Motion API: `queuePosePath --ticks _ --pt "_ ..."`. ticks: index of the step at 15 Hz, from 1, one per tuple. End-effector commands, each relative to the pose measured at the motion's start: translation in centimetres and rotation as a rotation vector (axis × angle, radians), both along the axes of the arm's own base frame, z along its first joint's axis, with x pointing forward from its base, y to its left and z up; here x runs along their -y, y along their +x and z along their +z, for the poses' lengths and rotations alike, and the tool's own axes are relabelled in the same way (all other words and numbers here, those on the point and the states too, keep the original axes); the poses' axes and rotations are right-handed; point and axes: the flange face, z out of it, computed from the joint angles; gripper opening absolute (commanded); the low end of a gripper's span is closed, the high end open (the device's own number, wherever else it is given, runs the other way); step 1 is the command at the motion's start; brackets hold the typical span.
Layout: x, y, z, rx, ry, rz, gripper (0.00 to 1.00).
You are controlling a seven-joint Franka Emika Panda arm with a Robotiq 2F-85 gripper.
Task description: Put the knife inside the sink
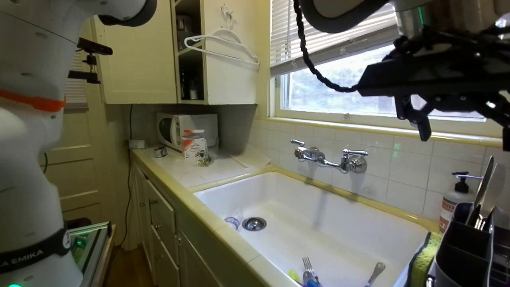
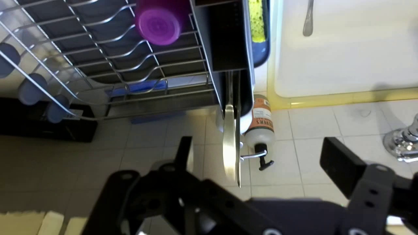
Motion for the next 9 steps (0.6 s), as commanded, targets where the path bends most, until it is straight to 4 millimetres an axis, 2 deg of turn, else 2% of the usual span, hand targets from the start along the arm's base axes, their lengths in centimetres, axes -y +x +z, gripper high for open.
queuePosePath --ticks 1,4,5,6,9 --pt "0.4 0.5 -0.7 -0.008 -0.001 -0.001 1.00" --pt "1.0 0.7 -0.7 -0.007 -0.005 -0.006 1.00" --pt "-0.1 0.3 -0.2 0.031 -0.029 0.012 1.00" --pt "-0.5 0.6 -0.9 0.078 -0.047 0.006 1.00" --pt "-1.4 2.6 -5.4 0.174 -0.111 -0.041 1.00"
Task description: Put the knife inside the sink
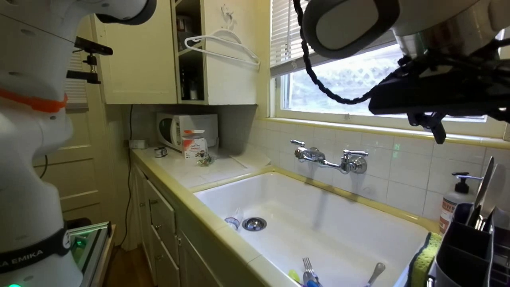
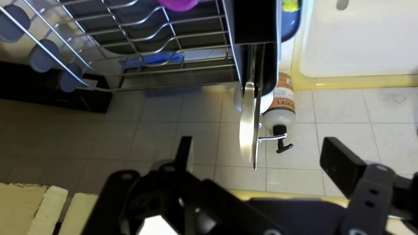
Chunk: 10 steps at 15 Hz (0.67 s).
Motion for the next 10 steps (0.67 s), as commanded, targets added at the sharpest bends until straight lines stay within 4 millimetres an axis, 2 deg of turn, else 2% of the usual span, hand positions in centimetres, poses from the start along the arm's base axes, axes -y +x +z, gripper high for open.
queuePosePath --ticks 1,4,10 --pt "-1.6 0.8 -5.3 0.076 -0.023 -0.043 1.00" --pt "-2.0 2.8 -9.2 0.096 0.005 -0.031 1.00" --pt "-0.1 6.0 -12.0 0.035 0.071 -0.023 1.00"
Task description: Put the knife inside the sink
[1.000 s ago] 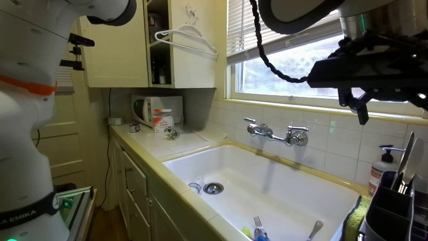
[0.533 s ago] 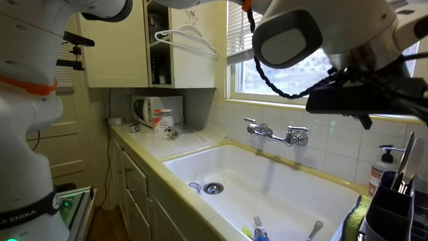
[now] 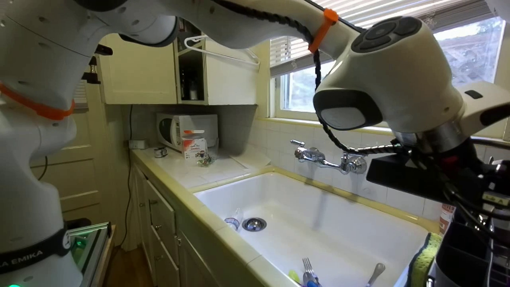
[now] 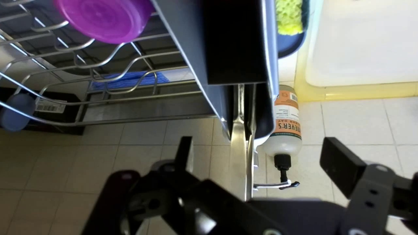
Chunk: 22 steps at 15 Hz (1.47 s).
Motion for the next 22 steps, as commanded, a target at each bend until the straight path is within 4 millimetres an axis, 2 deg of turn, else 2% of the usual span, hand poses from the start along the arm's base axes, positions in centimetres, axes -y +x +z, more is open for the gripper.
queuePosePath --ticks 1,7,11,14,16,22 --pt "1.9 2.3 -1.3 -0.037 0.037 0.007 1.00" --pt "2.7 6.7 -1.6 -0.111 0.055 -0.006 1.00" --pt "2.1 9.6 -0.7 -0.082 0.066 -0.023 0.99" --pt "1.5 11.1 -1.5 -0.093 0.063 -0.023 0.94" --pt "1.4 11.8 -1.9 -0.100 0.064 -0.029 0.70" --pt "1.2 12.7 -2.4 -0.102 0.042 -0.054 0.22"
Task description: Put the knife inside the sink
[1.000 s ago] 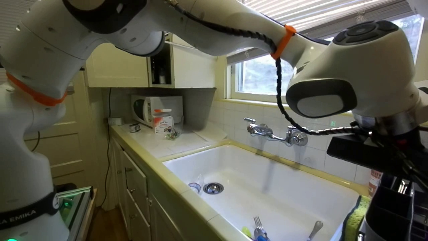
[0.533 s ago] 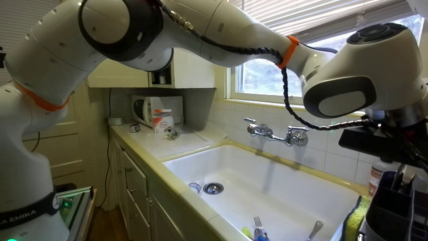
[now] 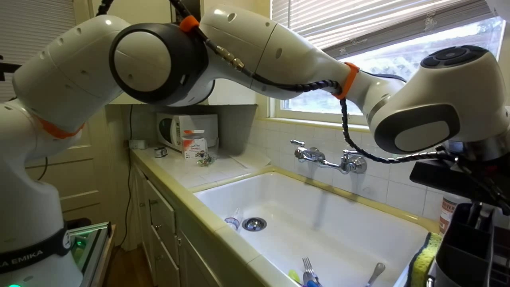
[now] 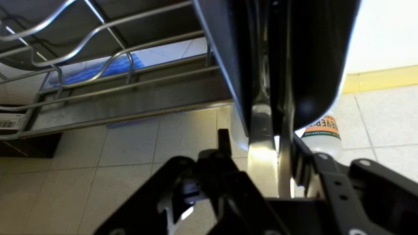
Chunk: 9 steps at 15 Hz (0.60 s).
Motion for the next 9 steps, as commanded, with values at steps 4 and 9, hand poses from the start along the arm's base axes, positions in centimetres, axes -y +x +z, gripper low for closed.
queuePosePath --ticks 4,9 --pt "-0.9 0.6 0.1 -0.032 -0.018 0.018 0.04" --pt "-2.4 -0.5 0.7 -0.062 -0.036 0.053 0.06"
